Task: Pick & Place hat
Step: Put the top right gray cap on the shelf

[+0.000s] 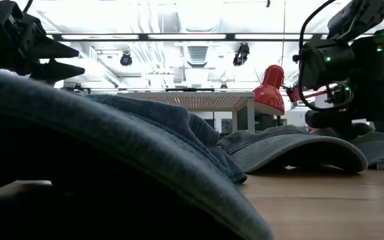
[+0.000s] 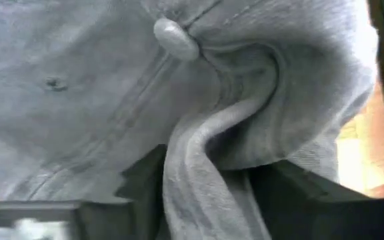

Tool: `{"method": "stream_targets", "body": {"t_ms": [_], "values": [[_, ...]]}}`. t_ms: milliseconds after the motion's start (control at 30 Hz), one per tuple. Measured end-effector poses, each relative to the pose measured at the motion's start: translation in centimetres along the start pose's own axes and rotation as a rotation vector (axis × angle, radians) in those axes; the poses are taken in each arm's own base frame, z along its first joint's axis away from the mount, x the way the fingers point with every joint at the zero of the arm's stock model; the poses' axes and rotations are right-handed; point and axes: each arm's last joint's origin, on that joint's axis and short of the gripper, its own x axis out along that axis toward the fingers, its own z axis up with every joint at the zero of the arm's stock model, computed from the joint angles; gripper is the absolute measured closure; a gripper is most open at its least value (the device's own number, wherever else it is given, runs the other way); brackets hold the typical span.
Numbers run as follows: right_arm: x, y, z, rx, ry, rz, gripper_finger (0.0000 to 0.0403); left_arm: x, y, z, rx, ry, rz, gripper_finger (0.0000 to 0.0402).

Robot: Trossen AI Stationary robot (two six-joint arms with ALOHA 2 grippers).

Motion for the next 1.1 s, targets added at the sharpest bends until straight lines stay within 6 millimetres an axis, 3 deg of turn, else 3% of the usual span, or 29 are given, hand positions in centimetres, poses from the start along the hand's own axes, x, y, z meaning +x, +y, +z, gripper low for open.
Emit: {"method": "stream_targets", "body": {"t_ms": [267, 567, 767, 1100], "values": [[-0.3, -0.3, 0.3, -0.027, -0.01, 0.019, 0.0381, 0.0, 0.0, 0.0, 0.0, 0.0, 0.0, 0.0179], [-3.4, -1.1, 1.5, -0.058, 0.014, 0.109, 0.0393, 0.0, 0.0, 0.0, 0.0, 0.0, 0.0, 0.0179], [-7.6, -2.7, 3.3, -0.084, 0.025, 0.162, 0.0394, 0.0, 0.0, 0.0, 0.0, 0.0, 0.0, 0.0179], [-15.1, -4.1, 5.8, -0.372, 0.085, 0.519, 0.0394, 0.0, 0.0, 0.0, 0.0, 0.0, 0.0, 0.0179]]}}
